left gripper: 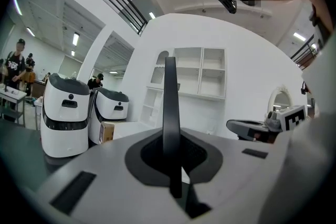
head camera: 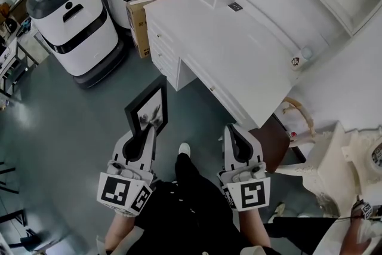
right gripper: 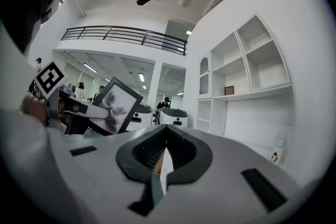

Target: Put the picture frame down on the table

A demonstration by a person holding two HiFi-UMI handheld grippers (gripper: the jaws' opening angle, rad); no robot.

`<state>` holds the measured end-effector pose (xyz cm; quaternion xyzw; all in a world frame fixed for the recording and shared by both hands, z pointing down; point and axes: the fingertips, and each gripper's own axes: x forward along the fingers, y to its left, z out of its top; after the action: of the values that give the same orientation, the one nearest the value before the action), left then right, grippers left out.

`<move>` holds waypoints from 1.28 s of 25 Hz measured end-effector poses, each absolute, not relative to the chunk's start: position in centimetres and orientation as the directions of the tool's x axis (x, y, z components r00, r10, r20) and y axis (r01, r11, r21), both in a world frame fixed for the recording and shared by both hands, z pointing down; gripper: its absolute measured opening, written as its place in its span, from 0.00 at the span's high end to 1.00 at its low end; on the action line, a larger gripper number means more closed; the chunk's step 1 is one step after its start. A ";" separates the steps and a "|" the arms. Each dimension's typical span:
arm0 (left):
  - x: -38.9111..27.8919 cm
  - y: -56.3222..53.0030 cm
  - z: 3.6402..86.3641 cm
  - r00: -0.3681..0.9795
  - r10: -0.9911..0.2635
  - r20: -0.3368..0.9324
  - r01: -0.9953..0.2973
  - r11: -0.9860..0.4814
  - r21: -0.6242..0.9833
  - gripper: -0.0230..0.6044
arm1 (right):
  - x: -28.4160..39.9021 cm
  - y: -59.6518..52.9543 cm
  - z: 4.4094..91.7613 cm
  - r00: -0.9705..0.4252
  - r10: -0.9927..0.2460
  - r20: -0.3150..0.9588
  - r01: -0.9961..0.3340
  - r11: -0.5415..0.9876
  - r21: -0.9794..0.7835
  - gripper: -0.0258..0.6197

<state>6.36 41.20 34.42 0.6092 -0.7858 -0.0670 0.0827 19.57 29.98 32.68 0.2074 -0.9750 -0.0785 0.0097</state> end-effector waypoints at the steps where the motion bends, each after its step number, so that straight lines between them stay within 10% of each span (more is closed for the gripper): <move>1: 6.0 40.5 34.4 -0.248 -0.967 0.049 -0.945 0.253 0.207 0.94 | 19.1 29.3 32.6 -0.916 -0.400 -0.012 -0.397 0.903 0.162 0.96; 32: -7.4 22.5 32.3 -0.377 -0.925 0.042 -0.905 0.377 0.195 0.94 | 3.7 9.9 31.5 -0.969 -0.248 -0.014 -0.247 0.951 0.186 0.96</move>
<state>-7.39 22.54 32.31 0.5535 -0.8268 -0.0700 0.0720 3.68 9.93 31.46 0.1253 -0.9877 -0.0936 0.0046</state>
